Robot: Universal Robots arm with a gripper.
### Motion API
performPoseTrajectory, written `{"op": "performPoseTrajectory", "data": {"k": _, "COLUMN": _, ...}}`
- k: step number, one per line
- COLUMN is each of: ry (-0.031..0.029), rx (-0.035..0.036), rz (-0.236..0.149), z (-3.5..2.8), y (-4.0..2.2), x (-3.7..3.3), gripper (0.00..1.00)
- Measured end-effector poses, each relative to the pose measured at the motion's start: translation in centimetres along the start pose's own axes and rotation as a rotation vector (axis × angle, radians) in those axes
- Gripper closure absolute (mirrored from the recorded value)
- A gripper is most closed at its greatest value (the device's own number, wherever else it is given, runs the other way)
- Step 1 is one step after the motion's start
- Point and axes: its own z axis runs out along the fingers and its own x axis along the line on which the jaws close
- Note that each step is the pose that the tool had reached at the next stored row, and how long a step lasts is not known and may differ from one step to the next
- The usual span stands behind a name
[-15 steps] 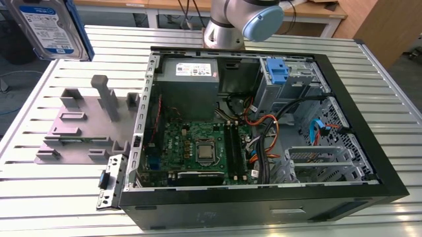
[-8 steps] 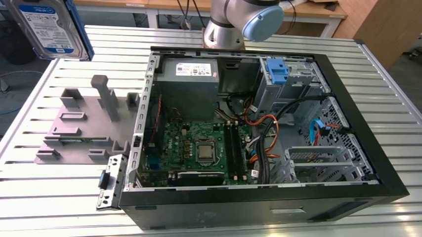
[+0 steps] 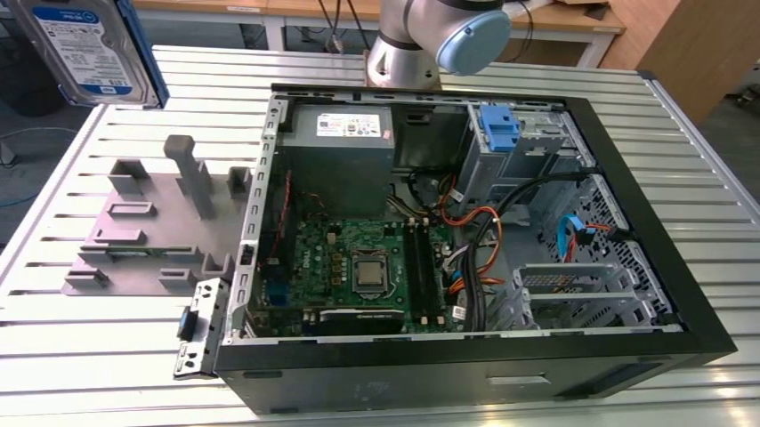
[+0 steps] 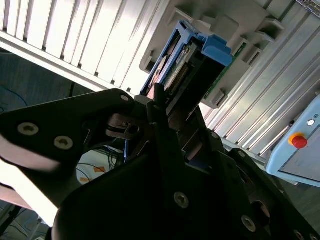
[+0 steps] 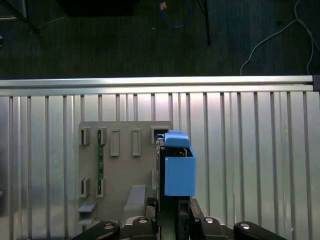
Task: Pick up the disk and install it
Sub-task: 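Pick up the disk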
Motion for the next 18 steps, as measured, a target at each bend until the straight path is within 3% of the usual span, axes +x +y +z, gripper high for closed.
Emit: {"op": "performPoseTrajectory", "data": {"k": 18, "ry": 0.0000, "rx": 0.0005, "rz": 0.000, "z": -2.78, "y": 0.04, "x": -0.16, "gripper": 0.65}}
